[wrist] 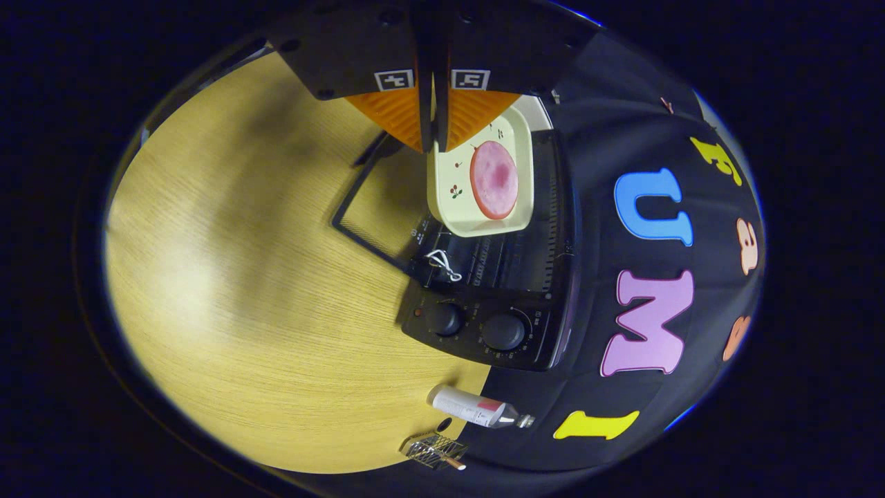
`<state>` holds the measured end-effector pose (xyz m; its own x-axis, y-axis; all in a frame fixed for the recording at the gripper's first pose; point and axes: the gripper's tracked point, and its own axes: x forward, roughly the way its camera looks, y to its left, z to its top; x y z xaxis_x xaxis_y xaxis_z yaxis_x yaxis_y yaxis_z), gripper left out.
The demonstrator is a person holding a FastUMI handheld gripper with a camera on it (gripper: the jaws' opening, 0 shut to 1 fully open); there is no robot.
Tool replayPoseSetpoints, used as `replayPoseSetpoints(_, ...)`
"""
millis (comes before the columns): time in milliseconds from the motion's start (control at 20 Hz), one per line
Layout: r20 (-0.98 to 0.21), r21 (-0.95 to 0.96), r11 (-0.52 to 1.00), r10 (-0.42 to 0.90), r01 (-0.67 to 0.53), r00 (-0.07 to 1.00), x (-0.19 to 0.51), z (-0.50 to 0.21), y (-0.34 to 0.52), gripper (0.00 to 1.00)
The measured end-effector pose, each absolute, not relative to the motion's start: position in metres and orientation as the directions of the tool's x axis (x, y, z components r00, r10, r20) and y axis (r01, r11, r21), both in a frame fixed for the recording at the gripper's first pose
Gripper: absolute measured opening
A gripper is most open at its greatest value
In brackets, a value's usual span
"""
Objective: Open the toaster oven, put the food inside, and close the toaster oven door.
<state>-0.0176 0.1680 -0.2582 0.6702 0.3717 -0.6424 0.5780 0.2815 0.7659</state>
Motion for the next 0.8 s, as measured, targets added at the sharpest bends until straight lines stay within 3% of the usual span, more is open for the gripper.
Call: replayPoseSetpoints(800,-0.738,0.670,0.014,0.118,0.742,0.665,0.077,-0.288,0.215,0.06)
